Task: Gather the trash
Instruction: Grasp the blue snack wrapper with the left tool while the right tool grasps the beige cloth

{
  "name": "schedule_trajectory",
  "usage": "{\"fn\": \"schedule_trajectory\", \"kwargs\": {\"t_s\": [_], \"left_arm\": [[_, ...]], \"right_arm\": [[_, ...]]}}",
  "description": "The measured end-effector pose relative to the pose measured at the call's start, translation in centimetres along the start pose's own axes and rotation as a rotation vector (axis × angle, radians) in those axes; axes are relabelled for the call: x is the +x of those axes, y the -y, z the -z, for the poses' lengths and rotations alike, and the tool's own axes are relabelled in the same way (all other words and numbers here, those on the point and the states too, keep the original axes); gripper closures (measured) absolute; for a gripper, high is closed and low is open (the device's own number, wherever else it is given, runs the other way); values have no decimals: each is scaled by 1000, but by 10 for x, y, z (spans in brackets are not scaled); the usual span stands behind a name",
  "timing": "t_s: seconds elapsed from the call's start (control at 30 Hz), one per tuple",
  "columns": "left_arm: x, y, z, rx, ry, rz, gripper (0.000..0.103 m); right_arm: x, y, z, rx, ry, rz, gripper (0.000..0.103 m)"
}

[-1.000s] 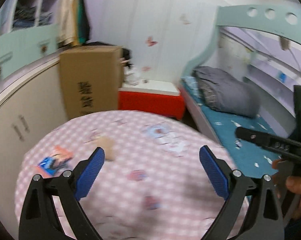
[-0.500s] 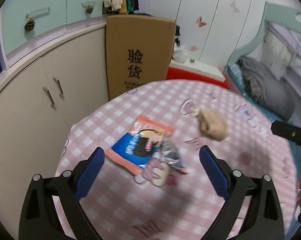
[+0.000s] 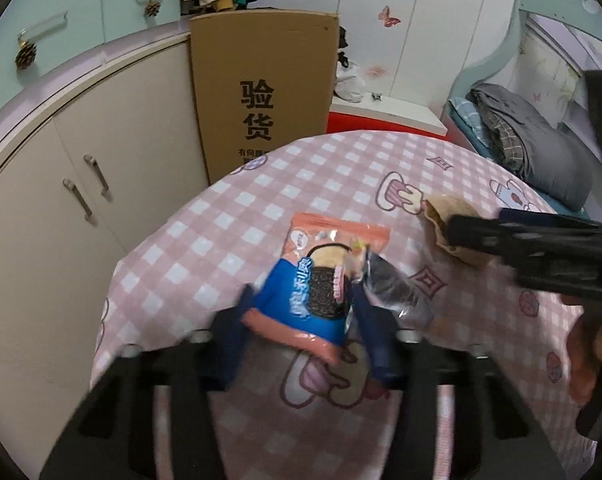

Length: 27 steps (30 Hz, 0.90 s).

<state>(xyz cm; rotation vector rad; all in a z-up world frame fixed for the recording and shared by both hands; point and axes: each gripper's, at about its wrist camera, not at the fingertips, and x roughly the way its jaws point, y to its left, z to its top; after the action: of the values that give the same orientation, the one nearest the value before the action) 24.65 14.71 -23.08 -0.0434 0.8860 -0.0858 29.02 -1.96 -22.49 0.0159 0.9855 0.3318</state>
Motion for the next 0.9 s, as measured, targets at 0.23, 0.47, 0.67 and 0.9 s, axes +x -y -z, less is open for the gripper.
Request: {"fn": "schedule_trajectory", "kwargs": {"t_s": [0.23,0.47,0.67,0.9], "left_arm": [[-2,3,2,-6,0,36,100],[-12,18,6,-30,14,86,101],[-29,43,8,-38,38,147,102],[-57,88,3,4,85,202,102]], "right_arm": [[-12,5,14,-8,26,-34,82],[-55,44,31,56,79,-59,83],[-93,79,43,112,133,-54,83],[-139,123,61,182,212,-62,83]]}}
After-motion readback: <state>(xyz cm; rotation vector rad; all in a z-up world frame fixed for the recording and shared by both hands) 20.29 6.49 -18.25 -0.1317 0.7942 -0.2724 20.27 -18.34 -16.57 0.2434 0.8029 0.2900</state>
